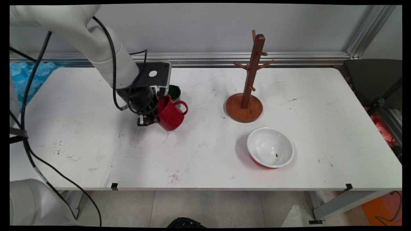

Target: Place the picked object on the table

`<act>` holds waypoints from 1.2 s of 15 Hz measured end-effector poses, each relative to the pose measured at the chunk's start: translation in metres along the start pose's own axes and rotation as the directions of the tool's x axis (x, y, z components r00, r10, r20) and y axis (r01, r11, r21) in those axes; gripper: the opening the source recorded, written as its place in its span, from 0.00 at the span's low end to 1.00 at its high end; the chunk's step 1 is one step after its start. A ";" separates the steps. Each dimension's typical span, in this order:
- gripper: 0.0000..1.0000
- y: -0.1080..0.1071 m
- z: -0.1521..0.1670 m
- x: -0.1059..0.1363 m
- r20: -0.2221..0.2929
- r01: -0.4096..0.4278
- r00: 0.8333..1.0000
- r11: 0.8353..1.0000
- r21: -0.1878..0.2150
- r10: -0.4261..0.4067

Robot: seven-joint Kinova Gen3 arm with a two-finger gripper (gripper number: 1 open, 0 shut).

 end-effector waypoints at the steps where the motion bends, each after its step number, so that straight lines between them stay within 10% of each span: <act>1: 0.00 0.001 0.002 0.000 0.008 0.002 1.000 1.000 0.004 -0.002; 11: 0.00 0.013 0.023 0.002 0.064 0.003 0.998 1.000 0.015 -0.004; 12: 1.00 0.013 0.025 0.002 0.066 0.001 0.998 1.000 0.017 -0.002; 18: 1.00 0.013 0.034 0.004 0.074 -0.007 0.997 1.000 0.021 0.005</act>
